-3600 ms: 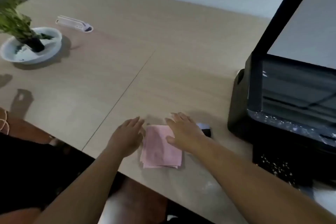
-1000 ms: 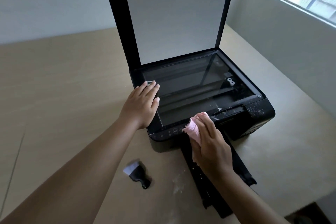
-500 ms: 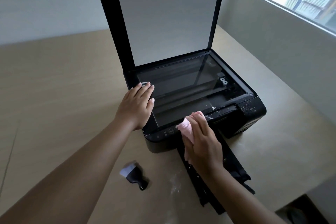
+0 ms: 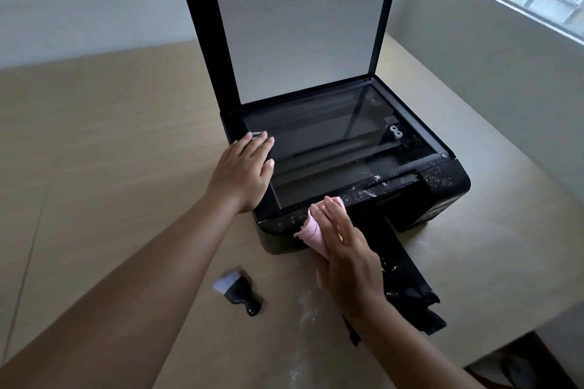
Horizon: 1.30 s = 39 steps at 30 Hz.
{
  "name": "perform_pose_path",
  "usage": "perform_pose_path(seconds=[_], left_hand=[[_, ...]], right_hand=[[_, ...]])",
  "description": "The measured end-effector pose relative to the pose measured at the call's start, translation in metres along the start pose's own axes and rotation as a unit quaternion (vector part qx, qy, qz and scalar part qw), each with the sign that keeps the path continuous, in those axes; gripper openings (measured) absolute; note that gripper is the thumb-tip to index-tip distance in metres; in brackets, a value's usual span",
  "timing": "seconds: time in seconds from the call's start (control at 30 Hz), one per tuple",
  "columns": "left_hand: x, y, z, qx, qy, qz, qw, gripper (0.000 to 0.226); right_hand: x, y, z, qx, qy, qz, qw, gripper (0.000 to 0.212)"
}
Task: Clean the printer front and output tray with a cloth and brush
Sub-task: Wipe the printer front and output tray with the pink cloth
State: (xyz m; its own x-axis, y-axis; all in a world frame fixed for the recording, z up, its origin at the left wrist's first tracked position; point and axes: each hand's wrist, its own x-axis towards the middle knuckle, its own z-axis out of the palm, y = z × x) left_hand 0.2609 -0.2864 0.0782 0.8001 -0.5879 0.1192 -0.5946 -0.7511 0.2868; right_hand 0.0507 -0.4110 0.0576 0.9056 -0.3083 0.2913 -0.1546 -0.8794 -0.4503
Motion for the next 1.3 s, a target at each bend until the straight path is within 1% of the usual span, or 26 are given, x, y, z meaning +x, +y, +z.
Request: perform_pose_path(seconds=[0.07, 0.2, 0.37, 0.5, 0.63, 0.77, 0.9, 0.97, 1.03, 1.1, 1.2, 1.3], left_hand=[[0.0, 0.001, 0.0, 0.002, -0.001, 0.0, 1.0, 0.052], [0.0, 0.0, -0.001, 0.011, 0.001, -0.002, 1.0, 0.052], [-0.001, 0.0, -0.001, 0.003, 0.004, -0.002, 1.0, 0.051], [0.0, 0.002, -0.001, -0.005, 0.003, -0.001, 1.0, 0.051], [0.0, 0.002, -0.003, -0.009, 0.002, 0.002, 1.0, 0.05], [-0.002, 0.003, -0.004, -0.007, -0.006, 0.002, 1.0, 0.051], [-0.001, 0.003, -0.005, -0.002, -0.005, 0.003, 1.0, 0.051], [-0.001, 0.001, -0.005, -0.003, -0.009, 0.002, 1.0, 0.051], [-0.002, 0.002, -0.005, -0.001, -0.016, 0.003, 1.0, 0.052], [-0.002, 0.002, -0.005, 0.002, -0.016, 0.004, 1.0, 0.052], [-0.002, 0.002, -0.006, 0.006, -0.011, 0.002, 1.0, 0.052], [-0.002, 0.002, -0.006, 0.006, -0.012, 0.001, 1.0, 0.052]], right_hand=[[0.004, -0.011, 0.002, 0.017, -0.005, 0.011, 1.0, 0.051], [0.013, -0.044, 0.009, 0.034, -0.039, -0.044, 0.998, 0.044], [0.012, -0.054, 0.007, 0.049, -0.098, -0.078, 0.991, 0.039], [0.014, -0.047, 0.001, 0.038, -0.094, -0.096, 0.99, 0.035], [0.017, -0.058, 0.003, 0.052, -0.083, -0.078, 0.992, 0.032], [0.017, -0.049, -0.002, 0.034, -0.094, -0.091, 0.991, 0.032], [0.019, -0.06, 0.0, 0.039, -0.094, -0.069, 0.992, 0.028], [0.02, -0.06, -0.002, 0.03, -0.107, -0.081, 0.99, 0.03], [0.021, -0.046, -0.01, 0.005, -0.128, -0.093, 0.987, 0.037], [0.023, -0.029, -0.017, -0.005, -0.141, -0.069, 0.988, 0.044], [0.023, -0.026, -0.016, -0.002, -0.129, -0.048, 0.99, 0.044], [0.019, -0.048, -0.004, 0.021, -0.119, -0.07, 0.99, 0.043]])
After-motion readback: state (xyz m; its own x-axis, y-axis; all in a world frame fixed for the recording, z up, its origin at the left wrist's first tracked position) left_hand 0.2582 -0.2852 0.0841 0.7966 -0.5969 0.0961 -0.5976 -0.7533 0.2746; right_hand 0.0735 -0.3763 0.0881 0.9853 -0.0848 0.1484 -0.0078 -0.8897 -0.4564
